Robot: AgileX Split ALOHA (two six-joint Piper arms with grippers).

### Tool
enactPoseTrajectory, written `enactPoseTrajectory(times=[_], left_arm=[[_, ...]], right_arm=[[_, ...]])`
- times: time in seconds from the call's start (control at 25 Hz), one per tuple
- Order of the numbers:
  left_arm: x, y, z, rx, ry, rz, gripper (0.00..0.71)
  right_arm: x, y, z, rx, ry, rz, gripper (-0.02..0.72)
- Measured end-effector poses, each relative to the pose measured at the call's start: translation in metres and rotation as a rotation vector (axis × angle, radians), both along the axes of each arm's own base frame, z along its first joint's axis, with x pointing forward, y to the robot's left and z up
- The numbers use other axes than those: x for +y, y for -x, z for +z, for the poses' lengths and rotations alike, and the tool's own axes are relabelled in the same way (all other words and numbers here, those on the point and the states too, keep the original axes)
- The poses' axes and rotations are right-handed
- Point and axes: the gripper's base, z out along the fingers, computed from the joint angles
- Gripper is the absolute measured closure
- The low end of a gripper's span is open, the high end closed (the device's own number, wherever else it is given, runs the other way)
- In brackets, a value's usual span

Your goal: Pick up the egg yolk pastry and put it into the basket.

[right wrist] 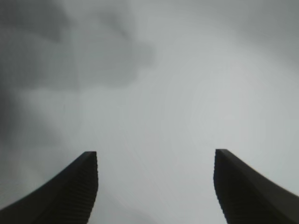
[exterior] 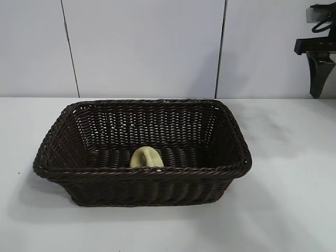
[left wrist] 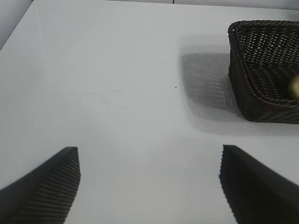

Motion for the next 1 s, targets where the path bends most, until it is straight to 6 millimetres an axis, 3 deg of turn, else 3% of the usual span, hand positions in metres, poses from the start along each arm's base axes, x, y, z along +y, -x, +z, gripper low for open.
enactPoseTrajectory(times=[0.16, 0.48, 0.76, 1.0], left_arm=[[0.0, 0.0, 0.0, 0.0, 0.001, -0.001, 0.114], [0.0, 0.0, 0.0, 0.0, 0.001, -0.001, 0.114], [0.0, 0.0, 0.0, 0.0, 0.001, -0.001, 0.114], [0.0, 0.0, 0.0, 0.0, 0.001, -0.001, 0.114]], right_arm=[[0.001, 0.043, -0.001, 0.056, -0.007, 0.002, 0.195], [0.005, 0.156, 0.009, 0.051, -0.023, 0.017, 0.195], [0.008, 0.241, 0.009, -0.193, -0.031, 0.025, 0.195], [0.009, 0.291, -0.005, -0.381, -0.025, 0.029, 0.195]])
